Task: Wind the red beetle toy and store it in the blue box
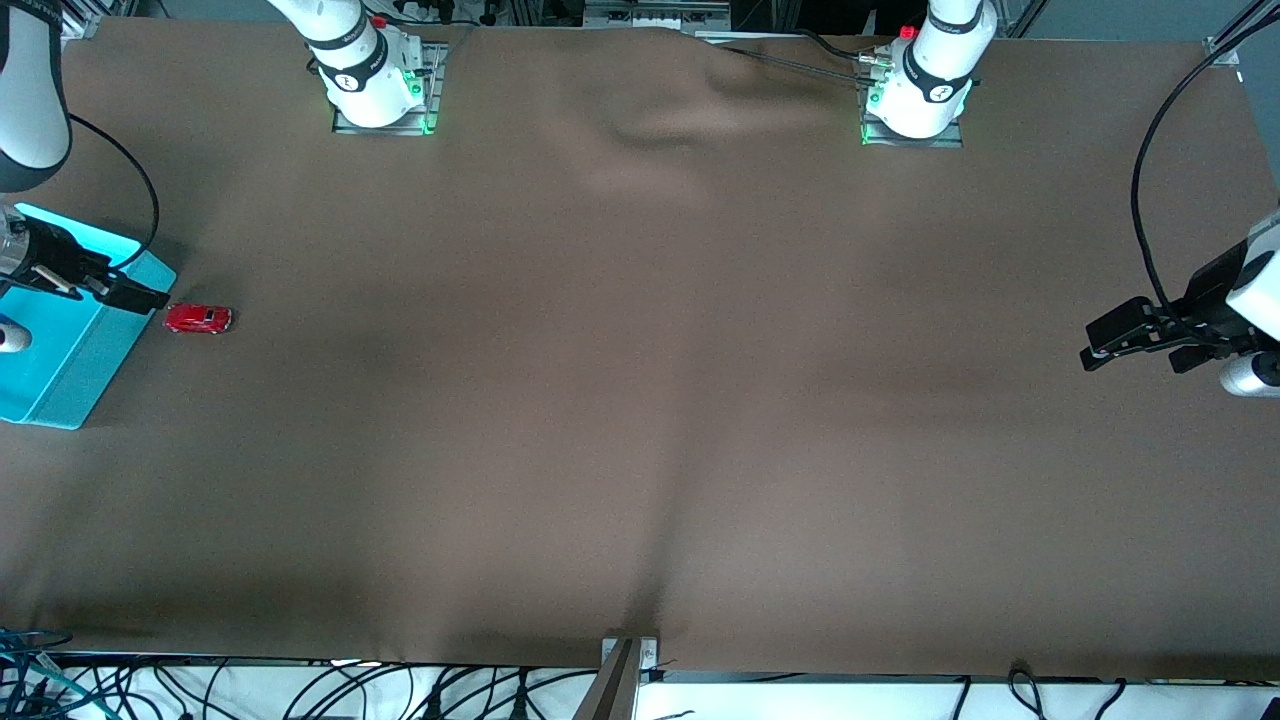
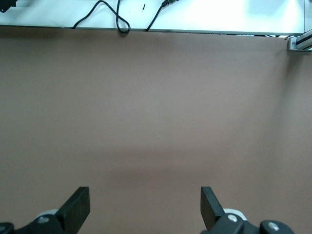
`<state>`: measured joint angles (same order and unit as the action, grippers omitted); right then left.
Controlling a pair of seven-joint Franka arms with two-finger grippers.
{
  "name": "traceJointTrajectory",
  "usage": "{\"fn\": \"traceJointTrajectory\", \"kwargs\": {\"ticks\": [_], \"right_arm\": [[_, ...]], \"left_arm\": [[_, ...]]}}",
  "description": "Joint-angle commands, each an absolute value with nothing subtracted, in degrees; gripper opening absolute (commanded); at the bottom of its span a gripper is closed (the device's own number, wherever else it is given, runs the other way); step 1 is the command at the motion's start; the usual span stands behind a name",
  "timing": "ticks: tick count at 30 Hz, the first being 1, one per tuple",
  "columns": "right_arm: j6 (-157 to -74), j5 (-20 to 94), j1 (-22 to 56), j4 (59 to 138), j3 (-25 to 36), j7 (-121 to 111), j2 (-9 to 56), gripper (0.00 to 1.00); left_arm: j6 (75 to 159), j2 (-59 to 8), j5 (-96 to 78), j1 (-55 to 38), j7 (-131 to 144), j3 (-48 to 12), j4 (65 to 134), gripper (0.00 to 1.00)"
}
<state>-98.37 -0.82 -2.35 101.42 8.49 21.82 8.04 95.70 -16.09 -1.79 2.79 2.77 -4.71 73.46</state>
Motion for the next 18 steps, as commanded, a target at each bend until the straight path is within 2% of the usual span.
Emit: {"fn": "traceJointTrajectory", "kwargs": {"ticks": [1,8,18], "right_arm": [[-101.16,-1.32,-0.09,103.97,10.46,27.41,6.94,1.00],[-105.20,-1.93,1.41,107.83,12.92,32.96,7.38,1.00],[-114.16,-1.93,2.29,116.71,19.59,33.13,6.59,1.00]], "left_arm": [[95.10,-15.64,-0.35,2.55,1.49,-4.66,73.56,1.00],[95.10,-15.64,-0.44,2.55,1.41,-4.66,73.56,1.00],[95.10,-15.64,-0.35,2.55,1.41,-4.66,73.56,1.00]]}}
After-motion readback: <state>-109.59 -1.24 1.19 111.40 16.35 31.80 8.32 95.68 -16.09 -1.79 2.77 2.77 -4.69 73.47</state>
